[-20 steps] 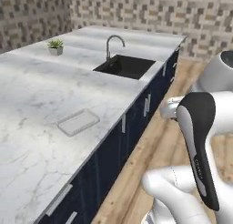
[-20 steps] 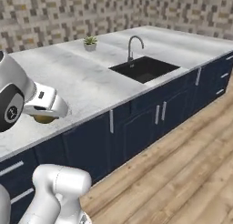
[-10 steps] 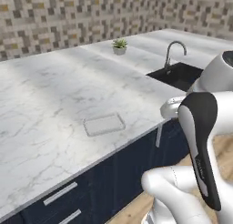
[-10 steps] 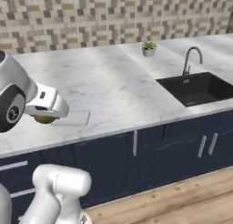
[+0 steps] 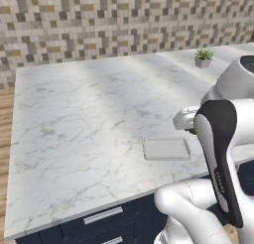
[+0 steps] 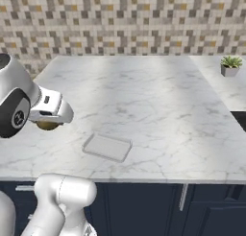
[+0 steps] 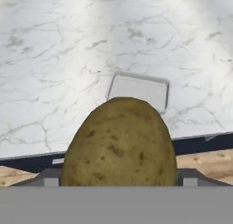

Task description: Take the avocado and potato out of the freezer and place them in the tupperware container on the counter. Then put the tupperware containing the vegetables back in the freezer.

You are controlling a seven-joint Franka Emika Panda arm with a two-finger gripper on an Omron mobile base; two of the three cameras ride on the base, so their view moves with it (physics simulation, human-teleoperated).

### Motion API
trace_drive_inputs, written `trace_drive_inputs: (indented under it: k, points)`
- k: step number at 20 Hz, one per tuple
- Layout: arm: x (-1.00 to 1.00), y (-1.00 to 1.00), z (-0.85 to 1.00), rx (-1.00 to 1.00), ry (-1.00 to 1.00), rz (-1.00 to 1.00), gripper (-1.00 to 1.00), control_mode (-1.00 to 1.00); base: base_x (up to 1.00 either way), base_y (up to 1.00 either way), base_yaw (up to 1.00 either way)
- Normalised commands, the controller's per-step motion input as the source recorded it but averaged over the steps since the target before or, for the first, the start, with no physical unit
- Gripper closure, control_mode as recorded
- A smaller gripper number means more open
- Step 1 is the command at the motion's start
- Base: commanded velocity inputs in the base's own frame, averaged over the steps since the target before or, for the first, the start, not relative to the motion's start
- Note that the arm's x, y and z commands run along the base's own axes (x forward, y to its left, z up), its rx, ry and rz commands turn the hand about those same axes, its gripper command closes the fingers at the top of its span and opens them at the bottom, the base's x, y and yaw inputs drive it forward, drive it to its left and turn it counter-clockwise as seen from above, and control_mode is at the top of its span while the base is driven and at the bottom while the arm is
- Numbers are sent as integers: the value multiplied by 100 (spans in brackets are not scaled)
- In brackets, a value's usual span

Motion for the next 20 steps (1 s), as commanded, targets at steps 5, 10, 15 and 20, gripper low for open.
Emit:
trace_drive_inputs:
  k: [5, 10, 15, 20]
  points:
    - [78, -10, -56, 7, 19, 34, 100, -100, 0, 0, 0]
    - [87, 0, -67, 3, 21, 6, 100, -100, 0, 0, 0]
    - [100, 0, -71, 0, 23, -2, 100, -100, 0, 0, 0]
    - [97, 0, -70, 0, 18, -3, 100, -100, 0, 0, 0]
